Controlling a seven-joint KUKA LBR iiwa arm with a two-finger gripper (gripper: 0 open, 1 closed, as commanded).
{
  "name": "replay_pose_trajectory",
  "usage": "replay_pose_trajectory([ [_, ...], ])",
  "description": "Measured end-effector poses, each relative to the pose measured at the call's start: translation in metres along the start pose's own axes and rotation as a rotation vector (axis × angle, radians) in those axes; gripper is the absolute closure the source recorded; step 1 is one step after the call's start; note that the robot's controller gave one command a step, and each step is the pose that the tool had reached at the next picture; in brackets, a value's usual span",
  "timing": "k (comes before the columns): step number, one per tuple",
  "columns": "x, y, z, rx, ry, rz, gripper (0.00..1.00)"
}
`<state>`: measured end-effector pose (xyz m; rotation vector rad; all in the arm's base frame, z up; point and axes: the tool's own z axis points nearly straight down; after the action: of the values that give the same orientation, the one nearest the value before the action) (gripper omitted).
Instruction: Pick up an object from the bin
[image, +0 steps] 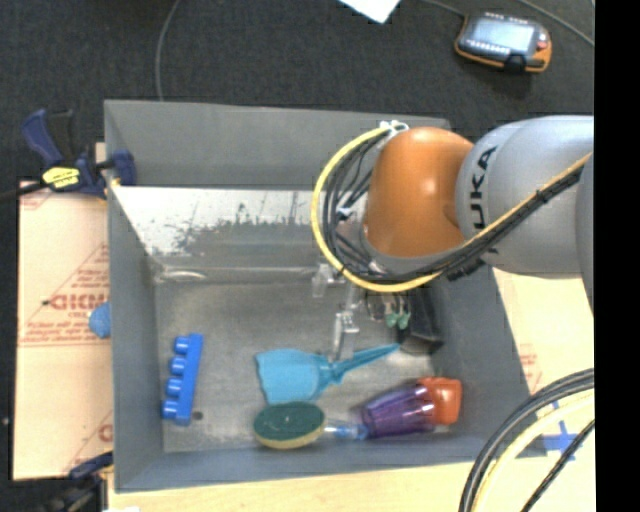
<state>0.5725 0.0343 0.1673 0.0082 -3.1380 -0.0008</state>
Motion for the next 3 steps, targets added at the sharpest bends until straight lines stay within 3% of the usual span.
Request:
replay_pose_trajectory([
  [1,-0.001,0.0,-0.005,0.0,-0.007,0.001,0.0],
  [2,0.026,0.003,0.098,0.001,-0.001,-0.184,0.0],
  [3,0.025,-0.002,0.02,0.001,-0.014,-0.205,0.0],
])
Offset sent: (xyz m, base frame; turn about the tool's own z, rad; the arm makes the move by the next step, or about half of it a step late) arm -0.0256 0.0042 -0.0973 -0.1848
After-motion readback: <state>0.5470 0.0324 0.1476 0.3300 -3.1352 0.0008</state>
